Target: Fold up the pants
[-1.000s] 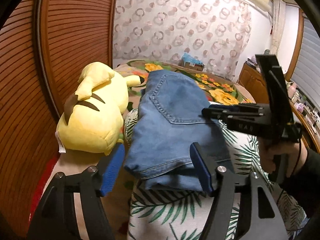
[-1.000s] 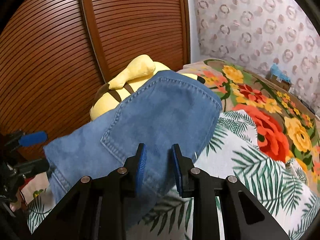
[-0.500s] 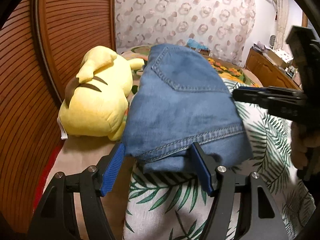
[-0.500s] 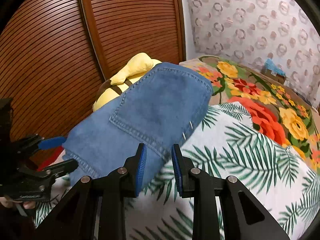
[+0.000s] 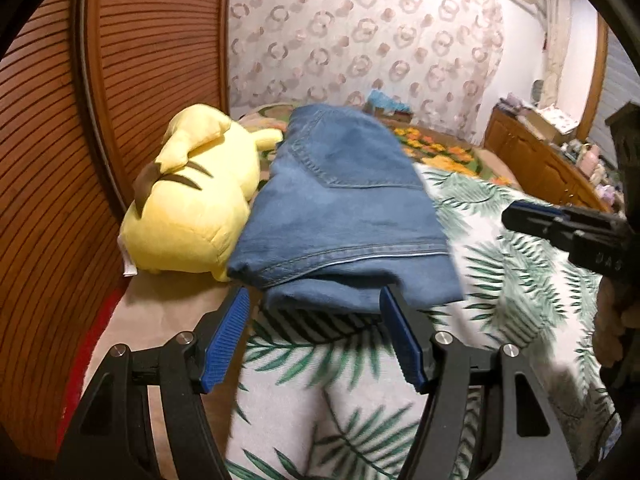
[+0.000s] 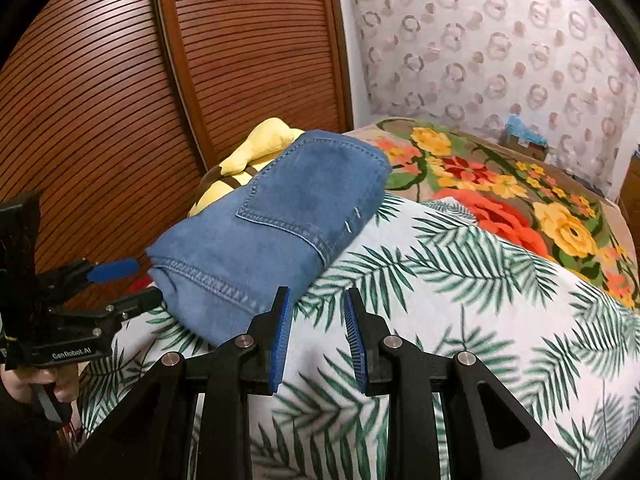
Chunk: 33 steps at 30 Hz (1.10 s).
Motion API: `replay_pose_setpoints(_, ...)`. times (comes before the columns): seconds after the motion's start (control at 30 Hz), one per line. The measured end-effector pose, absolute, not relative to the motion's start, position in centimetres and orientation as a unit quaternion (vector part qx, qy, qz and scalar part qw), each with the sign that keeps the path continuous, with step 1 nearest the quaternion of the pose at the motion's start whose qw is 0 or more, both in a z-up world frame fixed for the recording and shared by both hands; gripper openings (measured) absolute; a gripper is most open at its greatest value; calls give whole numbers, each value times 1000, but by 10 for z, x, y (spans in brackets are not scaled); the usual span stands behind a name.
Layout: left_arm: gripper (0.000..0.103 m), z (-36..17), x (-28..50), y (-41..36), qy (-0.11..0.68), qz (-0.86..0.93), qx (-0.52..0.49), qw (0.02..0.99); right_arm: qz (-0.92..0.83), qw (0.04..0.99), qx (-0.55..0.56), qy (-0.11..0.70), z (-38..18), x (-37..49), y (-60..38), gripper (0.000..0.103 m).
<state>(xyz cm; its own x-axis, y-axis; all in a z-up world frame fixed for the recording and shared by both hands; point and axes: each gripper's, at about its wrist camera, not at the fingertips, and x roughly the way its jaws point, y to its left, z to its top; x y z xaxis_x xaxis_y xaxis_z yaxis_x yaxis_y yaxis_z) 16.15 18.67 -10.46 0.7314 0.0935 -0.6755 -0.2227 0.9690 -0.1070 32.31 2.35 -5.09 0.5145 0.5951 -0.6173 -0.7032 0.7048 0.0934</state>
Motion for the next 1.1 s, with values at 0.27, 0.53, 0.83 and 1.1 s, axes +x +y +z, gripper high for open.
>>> replay_pose_setpoints(0.27,82,-89,146,158,335,44,-95,937,357,881,-74,302,-39,276,-16,27)
replay_pose_setpoints(0.53,102,-76,132,121,323,30,-71,943,334,895,-56,290,-33,230,-59,29)
replay_pose_setpoints(0.83,102,-69,117,78,316,13,-44,948,296,913,-43,278,-30,181,-106,48)
replay_pose_setpoints(1.1,102,-65,103,41,315,11,-16,949,265,926,-37,265,-20,134,-138,68)
